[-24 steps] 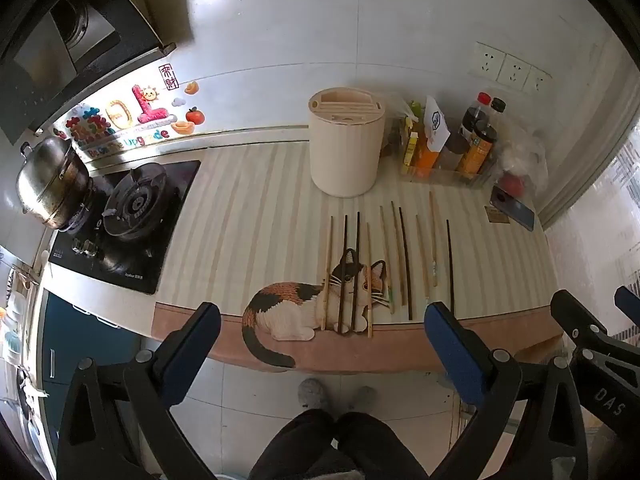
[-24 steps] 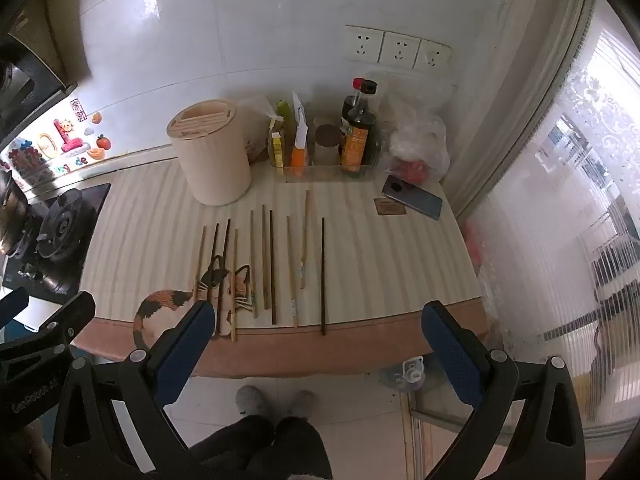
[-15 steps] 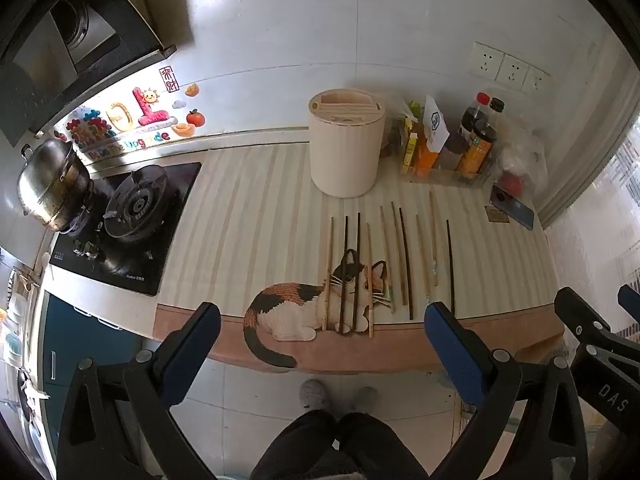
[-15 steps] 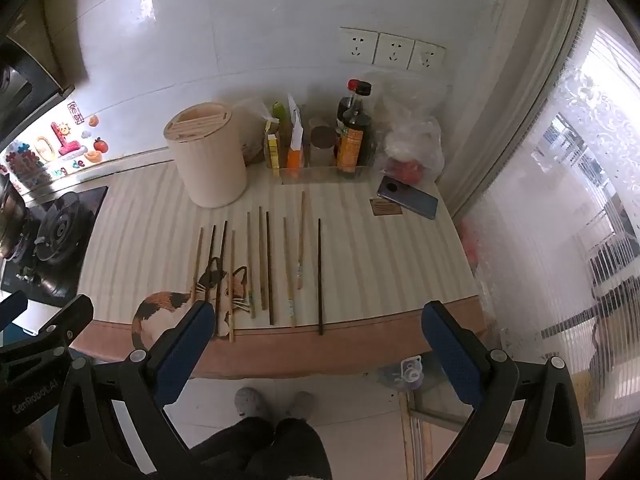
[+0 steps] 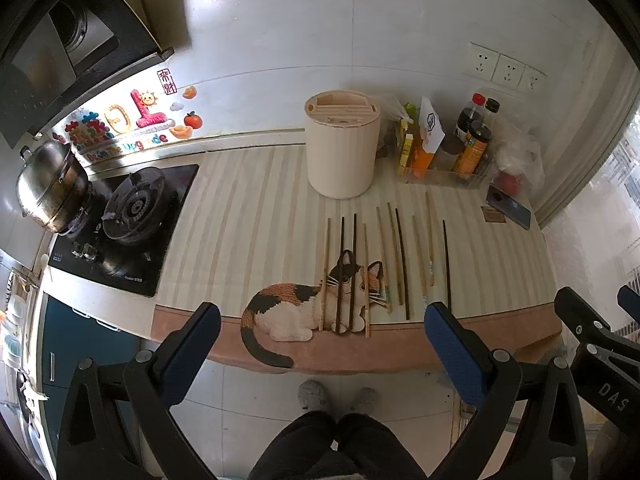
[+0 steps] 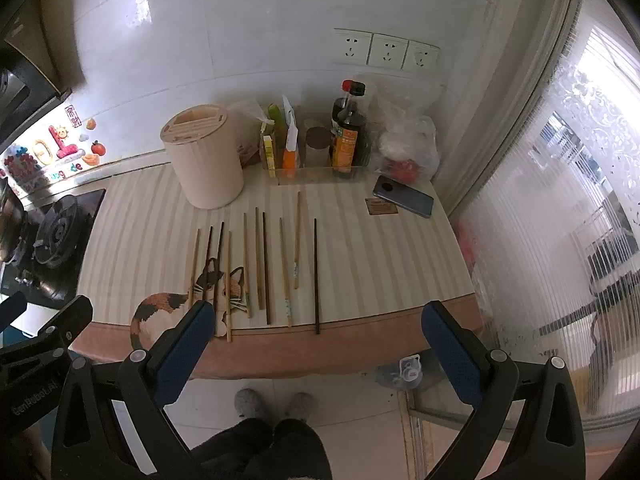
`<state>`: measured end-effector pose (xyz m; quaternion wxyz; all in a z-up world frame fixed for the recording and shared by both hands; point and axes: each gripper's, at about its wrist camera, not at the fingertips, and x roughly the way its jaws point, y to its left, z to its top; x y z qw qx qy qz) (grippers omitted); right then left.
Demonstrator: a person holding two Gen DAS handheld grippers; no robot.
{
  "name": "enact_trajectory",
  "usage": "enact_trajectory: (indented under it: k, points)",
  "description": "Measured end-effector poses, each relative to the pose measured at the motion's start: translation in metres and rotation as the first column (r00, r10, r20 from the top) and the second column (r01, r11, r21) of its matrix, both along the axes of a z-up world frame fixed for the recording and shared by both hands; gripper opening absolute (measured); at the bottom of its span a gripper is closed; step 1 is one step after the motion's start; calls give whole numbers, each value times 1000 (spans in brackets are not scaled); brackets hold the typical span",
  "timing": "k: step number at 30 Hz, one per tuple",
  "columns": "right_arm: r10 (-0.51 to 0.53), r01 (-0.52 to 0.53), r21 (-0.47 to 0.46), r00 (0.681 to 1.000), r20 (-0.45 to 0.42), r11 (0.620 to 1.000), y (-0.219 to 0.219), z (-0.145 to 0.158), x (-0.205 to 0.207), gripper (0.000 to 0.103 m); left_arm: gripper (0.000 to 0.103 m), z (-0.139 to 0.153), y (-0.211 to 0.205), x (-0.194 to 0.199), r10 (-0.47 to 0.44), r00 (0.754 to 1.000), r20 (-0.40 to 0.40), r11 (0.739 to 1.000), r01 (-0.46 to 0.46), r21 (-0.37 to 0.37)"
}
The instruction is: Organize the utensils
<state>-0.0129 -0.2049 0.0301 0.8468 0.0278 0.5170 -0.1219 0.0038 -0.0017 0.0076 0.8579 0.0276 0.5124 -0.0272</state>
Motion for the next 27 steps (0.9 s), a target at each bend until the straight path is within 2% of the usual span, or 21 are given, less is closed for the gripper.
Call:
enact_trajectory:
  k: [27]
  points:
    - [-3,4,-9,1000,11,1000,4,2,-4,103,103,1,-5,-5,-3,1000,7,1000,3,1]
